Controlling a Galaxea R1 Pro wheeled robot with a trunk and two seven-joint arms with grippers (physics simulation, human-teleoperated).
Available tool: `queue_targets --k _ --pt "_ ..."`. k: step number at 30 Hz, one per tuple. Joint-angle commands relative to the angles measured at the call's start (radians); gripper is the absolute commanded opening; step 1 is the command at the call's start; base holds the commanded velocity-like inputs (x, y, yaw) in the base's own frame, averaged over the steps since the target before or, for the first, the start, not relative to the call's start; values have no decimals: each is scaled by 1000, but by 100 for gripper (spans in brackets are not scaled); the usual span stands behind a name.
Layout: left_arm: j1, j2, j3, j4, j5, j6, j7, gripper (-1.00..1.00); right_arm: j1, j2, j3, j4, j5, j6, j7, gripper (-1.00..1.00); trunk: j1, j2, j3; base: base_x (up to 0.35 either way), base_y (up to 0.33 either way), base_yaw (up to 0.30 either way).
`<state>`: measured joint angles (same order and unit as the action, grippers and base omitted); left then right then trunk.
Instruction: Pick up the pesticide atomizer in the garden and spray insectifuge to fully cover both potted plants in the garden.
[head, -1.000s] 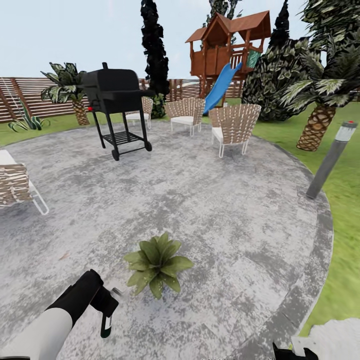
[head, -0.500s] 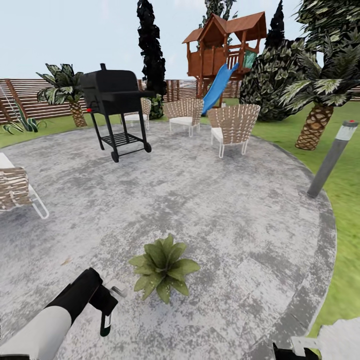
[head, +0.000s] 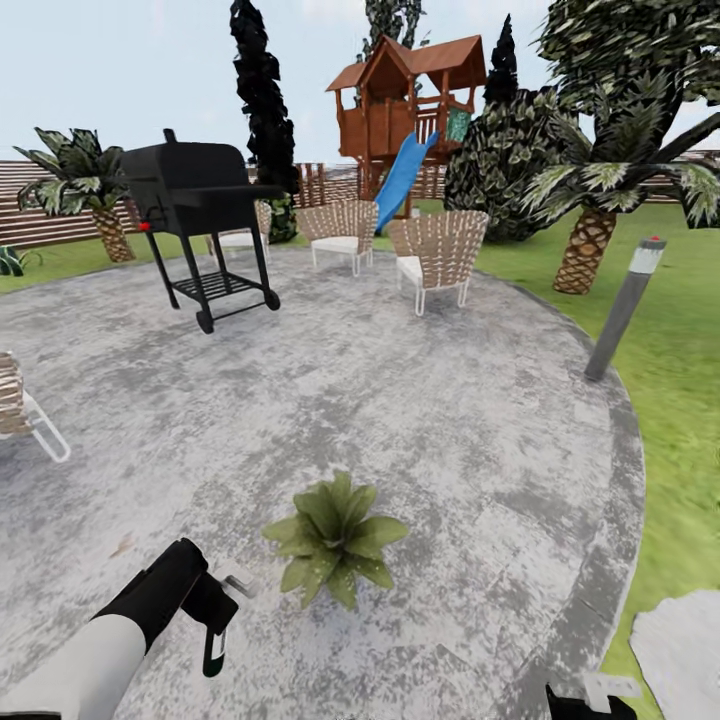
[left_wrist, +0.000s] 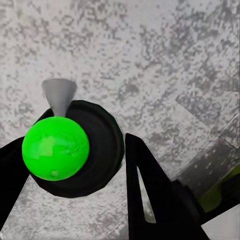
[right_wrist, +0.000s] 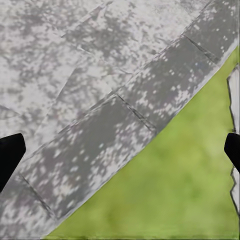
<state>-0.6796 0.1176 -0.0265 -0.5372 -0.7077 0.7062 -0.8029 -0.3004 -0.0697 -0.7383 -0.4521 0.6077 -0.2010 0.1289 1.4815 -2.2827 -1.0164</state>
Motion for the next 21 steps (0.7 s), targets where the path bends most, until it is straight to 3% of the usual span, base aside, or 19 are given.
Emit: queue_targets --k 1,17,21 --pt "0 1 -2 -2 -6 2 -7 -100 -1 1 -9 0 6 -5 8 100 0 0 0 -77 304 -250" --pt "-2 -1 -3 12 1 4 -13 -100 -1 1 -8 0 6 -5 8 100 0 0 0 -95 284 -241" --pt "-11 0 -24 11 -6 5 -88 -100 -1 1 -8 0 6 -5 7 100 0 0 0 -2 92 -39"
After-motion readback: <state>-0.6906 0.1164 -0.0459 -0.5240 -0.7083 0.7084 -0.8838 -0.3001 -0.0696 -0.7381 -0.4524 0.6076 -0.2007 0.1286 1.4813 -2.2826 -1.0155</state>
